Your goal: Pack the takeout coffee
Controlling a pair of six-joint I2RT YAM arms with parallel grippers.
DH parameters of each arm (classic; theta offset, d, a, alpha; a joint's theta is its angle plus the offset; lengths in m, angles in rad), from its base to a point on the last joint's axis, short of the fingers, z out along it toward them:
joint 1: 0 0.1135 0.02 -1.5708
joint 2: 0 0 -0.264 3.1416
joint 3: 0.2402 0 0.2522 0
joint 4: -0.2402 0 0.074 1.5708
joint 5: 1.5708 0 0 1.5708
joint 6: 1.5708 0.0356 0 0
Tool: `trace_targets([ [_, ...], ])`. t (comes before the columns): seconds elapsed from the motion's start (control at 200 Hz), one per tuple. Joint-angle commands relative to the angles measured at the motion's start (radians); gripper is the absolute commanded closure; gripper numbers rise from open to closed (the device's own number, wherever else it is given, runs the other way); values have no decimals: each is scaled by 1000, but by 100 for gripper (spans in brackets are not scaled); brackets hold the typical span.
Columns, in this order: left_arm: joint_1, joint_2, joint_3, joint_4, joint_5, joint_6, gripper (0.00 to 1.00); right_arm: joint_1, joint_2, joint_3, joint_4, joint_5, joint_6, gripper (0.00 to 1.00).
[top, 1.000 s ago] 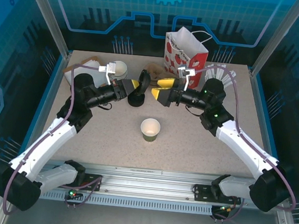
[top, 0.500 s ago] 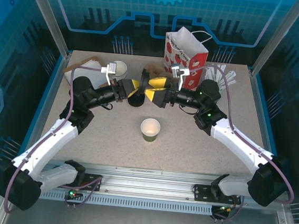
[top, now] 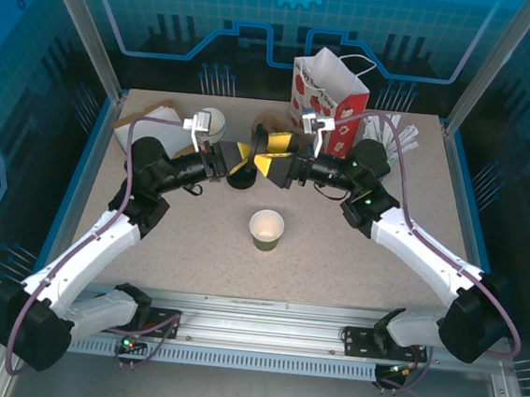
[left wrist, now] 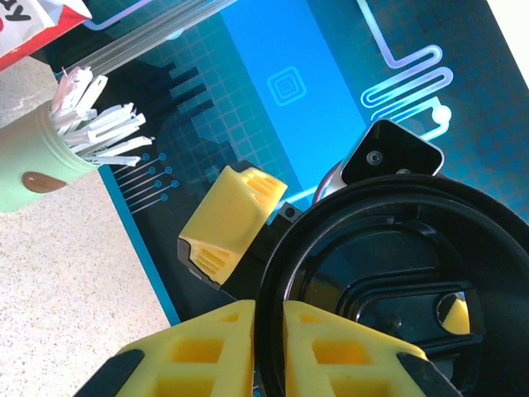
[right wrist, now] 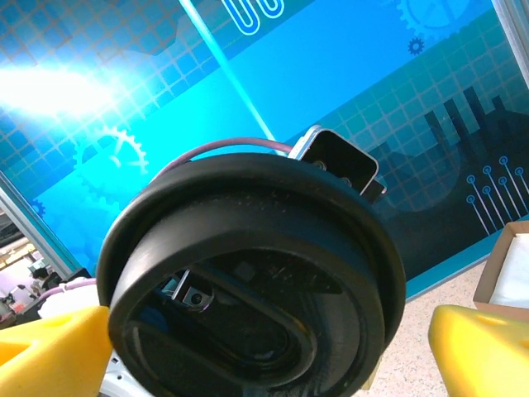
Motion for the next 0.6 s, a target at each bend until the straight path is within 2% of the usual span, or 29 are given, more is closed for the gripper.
trace_targets([
  [0.0, -11, 6, -5, 48, 21, -20, 84, 19, 17, 36, 65, 17, 26, 5],
  [0.415, -19, 14, -12, 75, 20, -37, 84, 21, 10, 20, 101, 25, 29, 27],
  [0.595, -17, 16, -23, 73, 4, -38, 76, 14, -15, 0, 66, 56, 6, 34],
])
